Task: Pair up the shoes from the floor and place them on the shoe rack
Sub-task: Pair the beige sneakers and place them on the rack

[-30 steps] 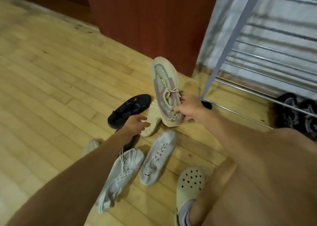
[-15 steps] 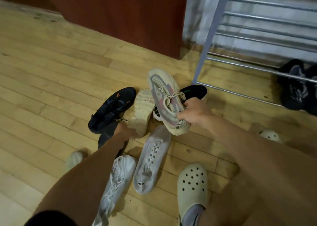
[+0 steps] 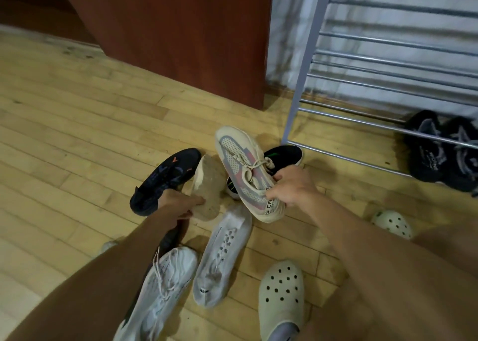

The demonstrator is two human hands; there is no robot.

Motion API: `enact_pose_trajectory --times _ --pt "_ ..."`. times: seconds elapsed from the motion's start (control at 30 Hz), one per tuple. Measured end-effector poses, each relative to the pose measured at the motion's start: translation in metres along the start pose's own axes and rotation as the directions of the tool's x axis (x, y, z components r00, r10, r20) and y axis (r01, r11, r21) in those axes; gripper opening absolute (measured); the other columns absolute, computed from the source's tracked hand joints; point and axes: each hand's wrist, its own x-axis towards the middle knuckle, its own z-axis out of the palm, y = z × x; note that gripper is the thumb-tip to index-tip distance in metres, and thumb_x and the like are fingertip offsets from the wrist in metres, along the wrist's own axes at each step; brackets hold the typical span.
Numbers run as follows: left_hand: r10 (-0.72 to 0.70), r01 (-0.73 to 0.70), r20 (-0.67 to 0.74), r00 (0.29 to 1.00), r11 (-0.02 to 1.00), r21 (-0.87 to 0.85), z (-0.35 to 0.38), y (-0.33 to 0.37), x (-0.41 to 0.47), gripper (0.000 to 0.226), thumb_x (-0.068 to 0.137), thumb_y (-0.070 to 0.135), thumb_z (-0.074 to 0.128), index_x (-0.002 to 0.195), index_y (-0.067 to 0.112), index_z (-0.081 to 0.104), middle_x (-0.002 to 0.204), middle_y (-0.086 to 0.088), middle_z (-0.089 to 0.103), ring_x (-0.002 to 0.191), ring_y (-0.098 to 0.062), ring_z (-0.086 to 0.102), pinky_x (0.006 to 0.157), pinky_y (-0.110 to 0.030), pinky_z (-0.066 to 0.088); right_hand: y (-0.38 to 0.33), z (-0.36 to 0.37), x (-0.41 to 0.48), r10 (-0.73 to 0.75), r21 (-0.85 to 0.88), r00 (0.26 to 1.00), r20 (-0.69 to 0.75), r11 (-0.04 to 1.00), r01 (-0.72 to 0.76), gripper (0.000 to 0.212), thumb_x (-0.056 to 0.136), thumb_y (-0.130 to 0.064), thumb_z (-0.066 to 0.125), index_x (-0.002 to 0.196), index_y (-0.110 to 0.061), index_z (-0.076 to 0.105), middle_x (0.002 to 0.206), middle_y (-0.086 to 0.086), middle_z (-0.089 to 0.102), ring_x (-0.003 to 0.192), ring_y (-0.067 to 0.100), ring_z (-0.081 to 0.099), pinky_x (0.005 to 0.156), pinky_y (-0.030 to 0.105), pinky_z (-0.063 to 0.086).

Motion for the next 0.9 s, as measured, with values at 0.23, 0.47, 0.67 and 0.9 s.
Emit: enact_pose_trajectory --times 0.23,0.47,0.67,0.9 --pt "0.573 -0.483 0.068 0.817 0.614 0.624 0.001 -0.01 -0.071 0.037 0.059 0.03 0.08 0.086 0.017 0.058 0.081 0.001 0.057 0.077 -0.021 0.062 0.062 -0.029 0.049 -0.012 -0.001 -0.025 0.031 0.11 0.999 0.008 0.993 -0.032 0.028 0.066 -0.018 0.084 0.082 -0.005 0.065 0.086 0.011 0.068 0.079 0.026 0.069 0.064 0.034 0.06" --pt "0.419 -0.586 0.429 0.8 0.7 0.408 0.033 -0.062 -0.095 0.029 0.082 0.015 0.067 0.111 0.017 0.071 0.115 -0.006 0.067 0.105 -0.021 0.061 0.083 -0.021 0.041 0.001 -0.003 -0.042 0.088 0.217 0.99 0.108 0.97 -0.109 0.045 0.068 -0.012 0.084 0.107 -0.002 0.066 0.104 0.016 0.071 0.091 0.029 0.071 0.08 0.044 0.06" --pt "0.016 0.03 0.186 0.982 0.971 -0.237 0.03 -0.067 -0.081 0.012 0.088 0.013 0.06 0.084 0.002 0.064 0.081 -0.01 0.06 0.08 -0.024 0.056 0.066 -0.031 0.044 0.022 -0.006 -0.05 0.178 0.21 0.949 0.259 0.949 -0.235 0.048 0.09 -0.004 0.061 0.136 -0.001 0.047 0.134 0.018 0.056 0.121 0.03 0.057 0.083 0.031 0.046" --pt "-0.147 0.173 0.243 0.959 0.981 -0.09 0.061 -0.08 -0.075 0.025 0.089 0.026 0.06 0.074 0.006 0.057 0.058 -0.007 0.057 0.054 -0.019 0.052 0.056 -0.028 0.045 0.034 -0.006 -0.029 0.18 0.092 0.967 0.178 0.976 -0.199 0.049 0.081 -0.011 0.073 0.126 -0.003 0.056 0.124 0.016 0.063 0.109 0.03 0.063 0.086 0.038 0.054"
